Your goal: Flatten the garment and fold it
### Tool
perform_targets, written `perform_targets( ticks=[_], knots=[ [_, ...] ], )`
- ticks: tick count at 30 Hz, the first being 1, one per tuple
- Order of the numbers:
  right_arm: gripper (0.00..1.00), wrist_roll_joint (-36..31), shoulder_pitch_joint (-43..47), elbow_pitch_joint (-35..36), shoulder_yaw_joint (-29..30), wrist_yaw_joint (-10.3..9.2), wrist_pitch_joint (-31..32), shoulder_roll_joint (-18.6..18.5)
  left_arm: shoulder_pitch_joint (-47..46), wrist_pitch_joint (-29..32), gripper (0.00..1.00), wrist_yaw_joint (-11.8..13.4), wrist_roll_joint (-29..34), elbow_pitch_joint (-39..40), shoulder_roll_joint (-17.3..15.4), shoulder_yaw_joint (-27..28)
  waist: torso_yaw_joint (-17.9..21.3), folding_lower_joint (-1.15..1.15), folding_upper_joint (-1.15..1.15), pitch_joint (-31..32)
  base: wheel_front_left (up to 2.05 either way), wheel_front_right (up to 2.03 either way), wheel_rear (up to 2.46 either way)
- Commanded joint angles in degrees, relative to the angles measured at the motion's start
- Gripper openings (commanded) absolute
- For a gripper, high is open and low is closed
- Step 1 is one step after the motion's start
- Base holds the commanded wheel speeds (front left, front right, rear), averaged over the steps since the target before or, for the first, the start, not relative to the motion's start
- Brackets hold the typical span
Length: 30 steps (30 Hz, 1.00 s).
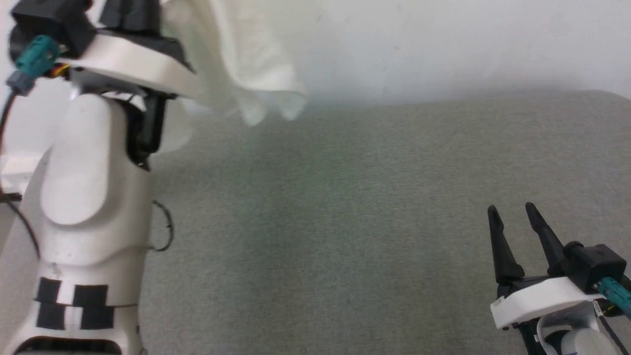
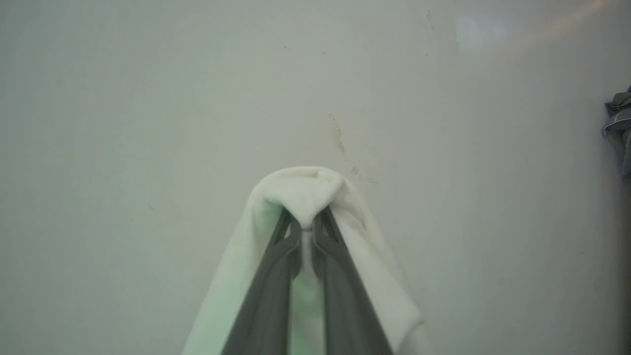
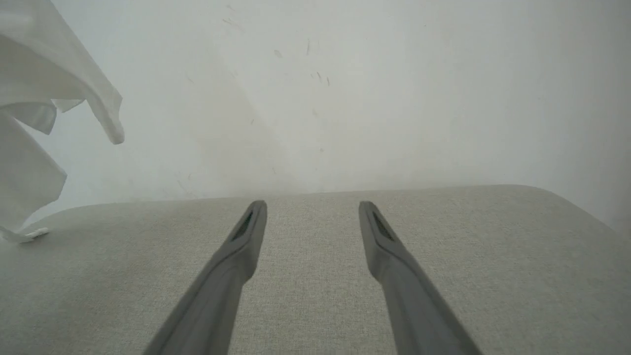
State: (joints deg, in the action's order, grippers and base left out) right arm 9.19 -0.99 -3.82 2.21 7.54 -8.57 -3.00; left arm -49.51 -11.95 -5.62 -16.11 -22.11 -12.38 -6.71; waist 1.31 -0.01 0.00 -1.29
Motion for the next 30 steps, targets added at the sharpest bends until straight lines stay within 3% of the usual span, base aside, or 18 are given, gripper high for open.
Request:
perform_targets(
  ticks=[1, 6, 12, 19, 25, 26, 27, 28, 30],
  knots=[
    [1.0, 0.36, 0.76, 0.38, 0.42, -0.05, 0.17, 0.13, -0.57, -0.17, 0.0, -0.54, -0.44, 1.97, 1.09, -1.02, 2.31, 0.01, 0.0, 0.91, 0.0, 0.0, 0.0],
    [1.0, 0.4, 1.09, 1.17, 1.5, -0.05, 0.53, 0.13, 1.36, 1.98, 0.0, -0.5, -1.43, 9.99, 4.9, -4.64, 3.81, 0.01, 0.0, -0.12, 0.0, 0.0, 0.0],
    [1.0, 1.13, 0.33, 1.34, 1.53, -0.05, 0.11, 0.13, 11.58, 4.66, 0.0, 2.3, -3.62, 13.82, 7.26, -6.78, 4.98, 0.01, 0.0, -1.93, 0.0, 0.0, 0.0],
    [1.0, 1.67, -0.63, 0.26, 1.0, -0.05, -0.64, 0.13, 30.55, 1.44, 0.0, 5.67, -6.18, 8.19, 8.61, -9.33, 6.1, 0.01, 0.0, -3.1, 0.0, 0.0, 0.0],
    [1.0, 1.71, -0.85, -0.68, 0.52, -0.05, -1.16, 0.13, 41.09, -0.77, 0.0, 8.58, -6.91, 2.09, 8.72, -8.81, 6.07, 0.01, 0.0, -2.89, 0.0, 0.0, 0.0],
    [1.0, 1.82, -0.78, -0.83, 0.49, -0.05, -1.21, 0.13, 42.01, -0.98, 0.21, 8.69, -6.92, 1.52, 8.67, -8.82, 5.82, 0.01, 0.0, -2.81, 0.0, 0.0, 0.0],
    [1.0, 1.84, -0.72, -1.0, 0.32, -0.05, -1.19, 0.13, 42.72, -1.15, 0.68, 8.75, -6.86, 1.11, 8.57, -8.86, 5.62, 0.01, 0.0, -2.71, 0.0, 0.0, 0.0],
    [1.0, 1.89, -0.73, -1.12, 0.03, -0.05, -1.16, 0.13, 43.16, -1.39, 1.0, 8.87, -6.76, 1.09, 8.48, -8.81, 5.46, 0.01, 0.0, -2.72, 0.0, 0.0, 0.0],
    [1.0, 1.79, -0.74, -1.23, -0.25, -0.05, -1.2, 0.13, 43.43, -2.06, 1.0, 8.94, -6.09, 2.19, 8.26, -8.74, 4.94, 0.01, 0.0, -2.74, 0.0, 0.0, 0.0]
  ],
)
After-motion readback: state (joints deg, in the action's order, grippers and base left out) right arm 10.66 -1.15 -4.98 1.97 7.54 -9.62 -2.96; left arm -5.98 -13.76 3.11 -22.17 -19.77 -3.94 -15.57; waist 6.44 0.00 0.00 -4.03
